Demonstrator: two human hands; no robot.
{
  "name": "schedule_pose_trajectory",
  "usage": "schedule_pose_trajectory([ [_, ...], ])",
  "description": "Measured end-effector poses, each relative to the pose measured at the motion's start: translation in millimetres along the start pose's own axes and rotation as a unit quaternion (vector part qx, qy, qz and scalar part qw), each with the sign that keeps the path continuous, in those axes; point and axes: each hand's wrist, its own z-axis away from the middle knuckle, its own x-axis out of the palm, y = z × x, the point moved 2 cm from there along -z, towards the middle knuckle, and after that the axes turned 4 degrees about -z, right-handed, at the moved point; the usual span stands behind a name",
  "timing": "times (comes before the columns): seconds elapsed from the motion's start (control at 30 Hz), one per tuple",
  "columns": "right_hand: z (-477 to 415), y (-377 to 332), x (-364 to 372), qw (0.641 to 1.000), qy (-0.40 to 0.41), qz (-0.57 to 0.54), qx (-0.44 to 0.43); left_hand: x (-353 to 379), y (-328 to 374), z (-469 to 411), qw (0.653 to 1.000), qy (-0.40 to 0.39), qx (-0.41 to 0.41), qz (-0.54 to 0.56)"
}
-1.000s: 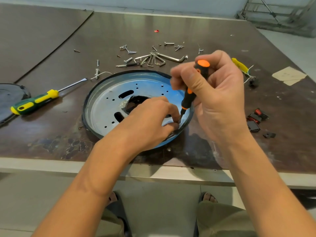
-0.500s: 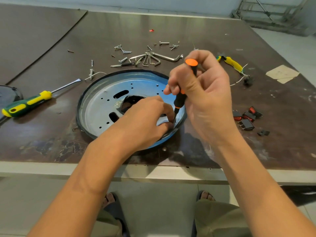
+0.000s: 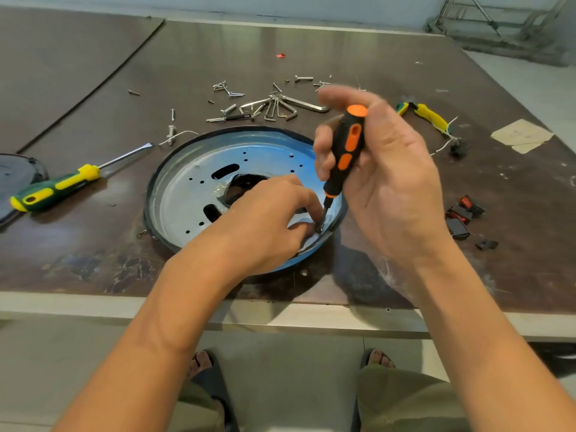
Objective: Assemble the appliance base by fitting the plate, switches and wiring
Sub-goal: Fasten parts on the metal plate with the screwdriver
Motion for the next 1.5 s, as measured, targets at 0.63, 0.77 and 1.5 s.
schedule_pose_trajectory([
  [0.63, -3, -1, 0, 0.997, 0.053, 0.018, -0.044, 0, 1, 0, 1.000, 0.003, -0.004, -0.001],
  [0.77, -3, 2, -6, 0.999, 0.035, -0.010, -0.013, 0, 1, 0, 1.000, 0.003, -0.004, -0.003],
  [1.5, -5, 2, -6, 0.998, 0.038, -0.039, -0.026, 0, 1, -2, 1.000, 0.004, 0.007, -0.003],
])
